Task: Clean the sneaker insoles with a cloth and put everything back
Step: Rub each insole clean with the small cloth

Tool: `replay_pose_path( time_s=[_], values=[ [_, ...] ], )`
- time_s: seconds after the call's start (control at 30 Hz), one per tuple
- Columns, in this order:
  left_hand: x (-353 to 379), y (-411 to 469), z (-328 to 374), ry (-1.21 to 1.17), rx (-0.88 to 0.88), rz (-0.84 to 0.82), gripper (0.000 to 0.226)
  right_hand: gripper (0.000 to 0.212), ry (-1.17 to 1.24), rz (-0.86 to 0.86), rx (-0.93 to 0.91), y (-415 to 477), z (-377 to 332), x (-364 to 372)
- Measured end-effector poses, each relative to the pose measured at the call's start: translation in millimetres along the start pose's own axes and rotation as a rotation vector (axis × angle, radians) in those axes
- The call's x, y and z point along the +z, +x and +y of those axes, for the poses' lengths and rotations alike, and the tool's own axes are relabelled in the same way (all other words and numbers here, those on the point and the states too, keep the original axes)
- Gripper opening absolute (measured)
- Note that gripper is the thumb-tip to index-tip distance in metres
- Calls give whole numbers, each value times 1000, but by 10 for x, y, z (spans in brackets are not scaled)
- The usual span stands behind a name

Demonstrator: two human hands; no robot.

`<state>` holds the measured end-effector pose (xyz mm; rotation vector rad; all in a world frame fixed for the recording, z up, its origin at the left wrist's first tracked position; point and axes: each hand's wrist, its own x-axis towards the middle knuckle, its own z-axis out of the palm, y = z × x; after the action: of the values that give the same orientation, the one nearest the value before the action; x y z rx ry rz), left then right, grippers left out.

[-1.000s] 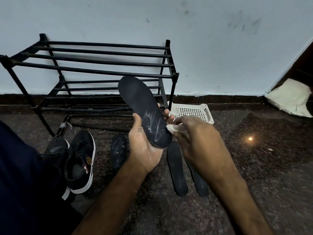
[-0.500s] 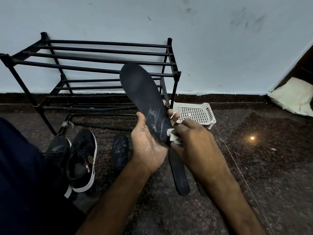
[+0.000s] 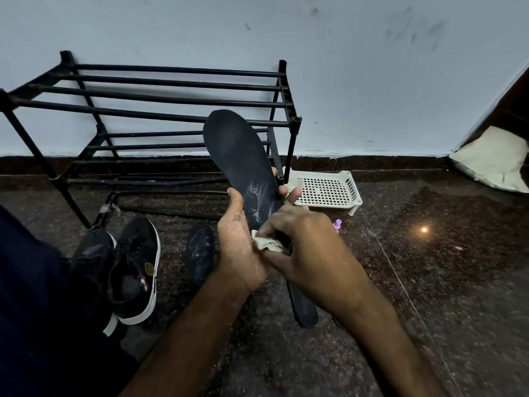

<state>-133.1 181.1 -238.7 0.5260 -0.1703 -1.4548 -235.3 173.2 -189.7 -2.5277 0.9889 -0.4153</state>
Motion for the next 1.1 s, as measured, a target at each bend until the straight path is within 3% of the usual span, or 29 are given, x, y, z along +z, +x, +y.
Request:
replay_pose_path(
  time_s=[0.17,0.3,0.5,0.63,0.8,0.97,1.1],
  values=[
    [-17,27,6,-116,30,-28,69,17,-131,138,173,-15,178,-87],
    [-13,45,-24,-95,27,-3,72,9,33,4,41,-22,24,-70],
    [-10,38,-22,-115,32,-35,68,15,-136,166,201,-10,173,-74],
    [-4,29,-31,-72,20,-21,74,5,95,42,133,-22,37,-44],
    [-19,43,-20,-102,24,-36,69,15,-119,185,235,-3,162,-77],
    [-5,31,-22,-68,25,-28,74,9,34,38,135,-15,4,-49],
    [11,19,-11,-95,33,-27,69,19,-114,147,205,-4,83,-60]
  ],
)
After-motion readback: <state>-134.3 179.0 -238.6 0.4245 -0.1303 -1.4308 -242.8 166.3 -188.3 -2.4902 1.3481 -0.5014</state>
